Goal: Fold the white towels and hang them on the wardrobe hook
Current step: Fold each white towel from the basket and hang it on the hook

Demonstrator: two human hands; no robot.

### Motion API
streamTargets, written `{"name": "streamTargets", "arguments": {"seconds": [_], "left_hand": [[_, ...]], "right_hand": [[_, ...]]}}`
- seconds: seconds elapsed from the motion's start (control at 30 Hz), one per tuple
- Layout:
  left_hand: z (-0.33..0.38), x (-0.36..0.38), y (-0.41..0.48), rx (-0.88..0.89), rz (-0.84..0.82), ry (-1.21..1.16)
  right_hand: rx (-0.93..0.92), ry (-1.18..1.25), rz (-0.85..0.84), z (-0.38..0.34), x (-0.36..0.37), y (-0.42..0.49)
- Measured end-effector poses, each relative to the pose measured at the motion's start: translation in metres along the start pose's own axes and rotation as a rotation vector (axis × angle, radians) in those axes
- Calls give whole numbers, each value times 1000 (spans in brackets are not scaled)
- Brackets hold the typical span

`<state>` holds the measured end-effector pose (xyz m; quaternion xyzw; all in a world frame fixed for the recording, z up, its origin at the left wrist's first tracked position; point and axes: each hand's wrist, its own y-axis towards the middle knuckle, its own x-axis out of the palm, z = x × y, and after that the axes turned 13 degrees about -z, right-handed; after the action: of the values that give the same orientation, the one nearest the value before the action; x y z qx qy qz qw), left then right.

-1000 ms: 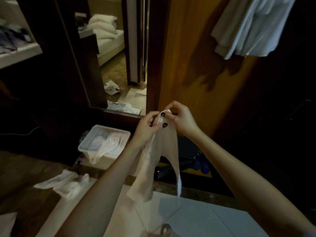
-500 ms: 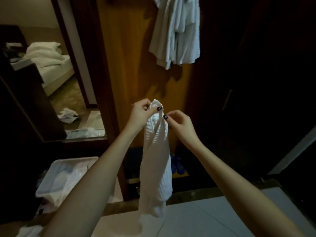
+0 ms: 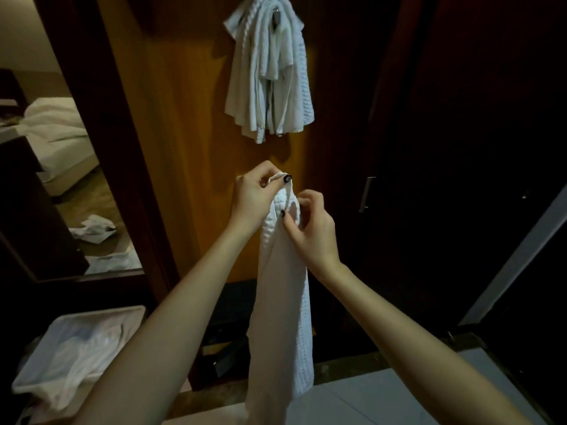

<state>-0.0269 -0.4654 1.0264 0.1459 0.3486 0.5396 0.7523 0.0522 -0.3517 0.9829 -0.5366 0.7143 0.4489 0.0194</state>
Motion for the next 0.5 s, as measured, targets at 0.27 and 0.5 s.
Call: {"name": "streamTargets", "arguments": {"seconds": [0.27,0.5], "left_hand": [[7,42,24,-4,26,8],[3,70,29,-27,42,-38]], "right_hand": [[-155,-337,-79,47,-36,-2],[101,-296,-169,97,-62,-4]]}}
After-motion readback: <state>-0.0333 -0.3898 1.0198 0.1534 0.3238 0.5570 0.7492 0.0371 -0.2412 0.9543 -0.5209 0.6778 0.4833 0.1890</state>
